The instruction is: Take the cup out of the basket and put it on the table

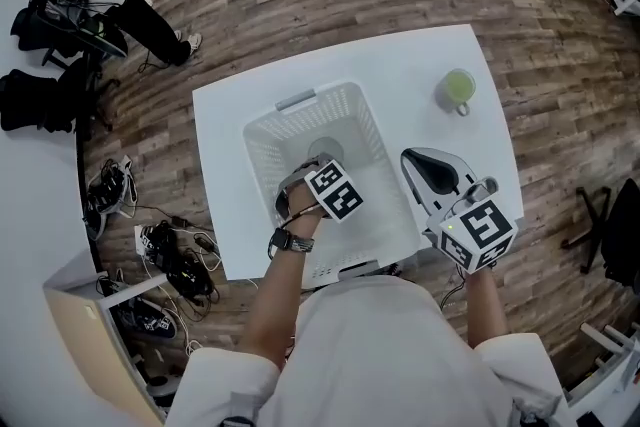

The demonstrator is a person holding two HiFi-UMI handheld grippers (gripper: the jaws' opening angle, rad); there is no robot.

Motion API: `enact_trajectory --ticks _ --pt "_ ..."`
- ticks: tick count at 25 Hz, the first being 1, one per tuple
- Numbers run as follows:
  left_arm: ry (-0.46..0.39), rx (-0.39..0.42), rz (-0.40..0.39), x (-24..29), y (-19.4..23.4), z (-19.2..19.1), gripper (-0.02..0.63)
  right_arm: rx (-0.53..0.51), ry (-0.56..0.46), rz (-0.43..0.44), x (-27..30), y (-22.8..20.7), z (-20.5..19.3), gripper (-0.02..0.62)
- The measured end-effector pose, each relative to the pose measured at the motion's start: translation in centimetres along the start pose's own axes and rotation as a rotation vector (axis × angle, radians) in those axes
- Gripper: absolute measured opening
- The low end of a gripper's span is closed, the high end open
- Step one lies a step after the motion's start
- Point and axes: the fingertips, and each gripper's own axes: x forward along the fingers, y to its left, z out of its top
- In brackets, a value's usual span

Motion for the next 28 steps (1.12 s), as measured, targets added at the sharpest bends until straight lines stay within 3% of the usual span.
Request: enact_trajectory --ticks 7,13,28 --pt "-0.054 -0.038 0.009 -1.4 -0.5 0.1 0.028 -0.017 -0.015 -0.003 -0.9 0.7 0.8 0.018" --pt "-0.142 -0.083 0.083 -4.7 0.5 1.3 0.028 -0.037 -0.035 -0.003 -2.4 1.4 1.6 0.018" --pt "-0.570 -0.285 0.264 -18.0 -0.2 4.7 0.028 -0.103 -0.093 0.026 -6.6 3.6 3.6 0.018"
